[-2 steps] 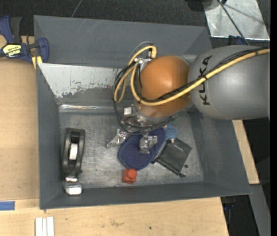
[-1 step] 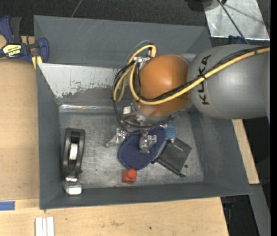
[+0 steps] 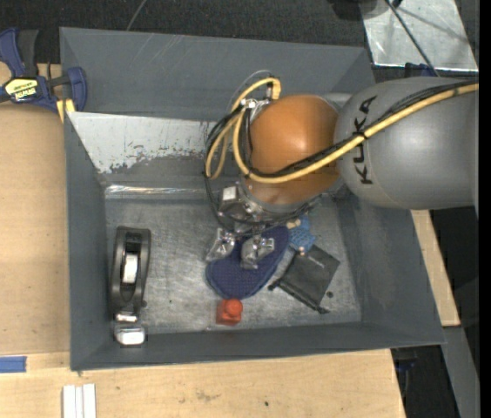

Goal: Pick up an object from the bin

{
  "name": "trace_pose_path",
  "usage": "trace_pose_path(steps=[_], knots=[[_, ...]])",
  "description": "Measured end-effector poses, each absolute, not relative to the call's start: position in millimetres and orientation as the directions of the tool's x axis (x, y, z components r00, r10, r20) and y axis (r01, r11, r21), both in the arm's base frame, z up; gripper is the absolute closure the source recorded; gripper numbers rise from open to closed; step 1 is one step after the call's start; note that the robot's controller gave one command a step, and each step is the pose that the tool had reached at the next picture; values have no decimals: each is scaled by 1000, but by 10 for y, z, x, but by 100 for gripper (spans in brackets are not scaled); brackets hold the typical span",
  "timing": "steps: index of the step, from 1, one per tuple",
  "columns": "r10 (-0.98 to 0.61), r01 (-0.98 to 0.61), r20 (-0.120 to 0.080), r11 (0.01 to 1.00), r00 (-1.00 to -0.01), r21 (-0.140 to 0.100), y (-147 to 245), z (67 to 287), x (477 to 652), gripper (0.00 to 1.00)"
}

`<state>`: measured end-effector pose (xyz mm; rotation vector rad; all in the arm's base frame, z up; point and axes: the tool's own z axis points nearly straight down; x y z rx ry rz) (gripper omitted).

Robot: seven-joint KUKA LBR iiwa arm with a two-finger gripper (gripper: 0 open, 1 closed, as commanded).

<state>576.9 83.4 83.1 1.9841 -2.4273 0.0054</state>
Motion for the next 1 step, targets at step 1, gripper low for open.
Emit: trace_pose_path(steps=[1], knots=[[-979,-979,-3,201,-201,-5,838,1061,5783,100]])
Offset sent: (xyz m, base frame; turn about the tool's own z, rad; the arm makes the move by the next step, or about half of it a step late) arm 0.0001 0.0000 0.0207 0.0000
